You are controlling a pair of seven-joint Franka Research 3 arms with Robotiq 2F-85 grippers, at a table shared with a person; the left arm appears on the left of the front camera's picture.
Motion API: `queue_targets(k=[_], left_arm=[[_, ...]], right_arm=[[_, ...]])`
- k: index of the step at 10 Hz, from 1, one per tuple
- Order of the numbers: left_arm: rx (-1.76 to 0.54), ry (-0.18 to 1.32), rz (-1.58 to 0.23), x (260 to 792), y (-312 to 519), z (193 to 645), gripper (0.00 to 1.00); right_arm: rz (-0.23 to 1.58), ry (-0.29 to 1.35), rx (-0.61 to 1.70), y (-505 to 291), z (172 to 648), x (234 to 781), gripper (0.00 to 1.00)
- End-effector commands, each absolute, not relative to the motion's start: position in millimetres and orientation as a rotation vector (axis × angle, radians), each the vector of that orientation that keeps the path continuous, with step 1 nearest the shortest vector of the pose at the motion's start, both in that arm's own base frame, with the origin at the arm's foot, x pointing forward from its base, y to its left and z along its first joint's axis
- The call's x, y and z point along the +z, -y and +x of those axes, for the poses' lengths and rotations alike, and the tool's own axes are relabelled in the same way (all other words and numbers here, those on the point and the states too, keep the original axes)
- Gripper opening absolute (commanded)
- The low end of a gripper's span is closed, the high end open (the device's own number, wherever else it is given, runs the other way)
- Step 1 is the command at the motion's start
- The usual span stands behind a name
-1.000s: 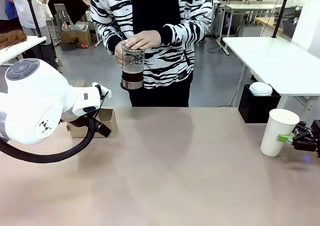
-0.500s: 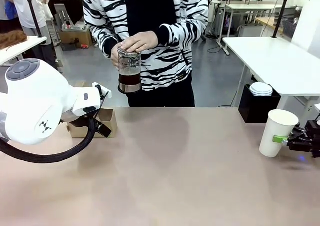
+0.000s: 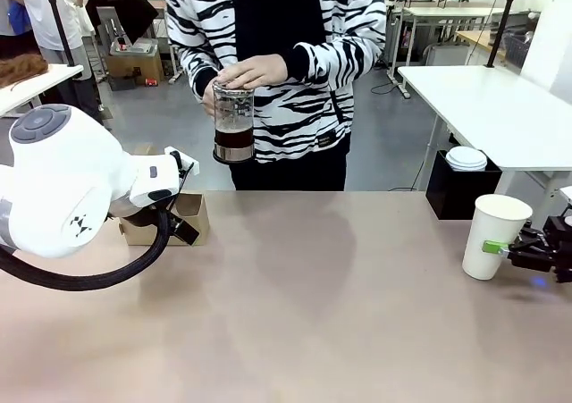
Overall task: Pour a drink into a cup and package it in a carrier.
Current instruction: Pick up the 600 ml Paper Cup and place it in the middle top area of the table.
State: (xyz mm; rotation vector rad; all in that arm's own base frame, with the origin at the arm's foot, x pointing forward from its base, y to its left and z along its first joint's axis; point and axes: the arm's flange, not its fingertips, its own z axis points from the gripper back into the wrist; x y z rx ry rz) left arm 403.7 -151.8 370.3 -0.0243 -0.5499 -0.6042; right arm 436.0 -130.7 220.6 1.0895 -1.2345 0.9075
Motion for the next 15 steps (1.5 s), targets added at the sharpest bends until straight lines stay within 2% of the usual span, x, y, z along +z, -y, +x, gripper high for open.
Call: queue_targets(k=[1, 2, 4, 6, 8, 10, 15], left_arm=[[-0.605, 0.550, -0.026, 370.5, 151.8, 403.3, 1.00], [-0.605, 0.550, -0.026, 370.5, 151.8, 403.3, 1.00], [-0.605, 0.550, -0.026, 370.5, 151.8, 403.3, 1.00], [-0.605, 0.550, -0.026, 370.5, 151.8, 403.3, 1.00], [-0.605, 0.550, -0.026, 370.5, 151.8, 403.3, 1.00], [-0.605, 0.550, -0.026, 370.5, 151.8, 403.3, 1.00], [-0.605, 0.550, -0.026, 370.5, 151.8, 403.3, 1.00]], right_arm=[[1.084, 1.236, 0.908, 130.2, 436.6, 221.0, 0.80], [1.090, 1.235, 0.908, 130.7, 436.0, 220.6, 0.80], [1.065, 1.243, 0.826, 119.2, 411.5, 268.3, 0.80], [1.050, 1.221, 0.812, 76.4, 418.8, 320.0, 0.80], [1.059, 1.198, 0.766, 26.0, 439.1, 345.6, 0.80], [1.141, 1.222, 0.759, -32.0, 476.3, 351.0, 0.80], [1.049, 1.320, 0.722, -130.8, 573.5, 299.3, 0.80]])
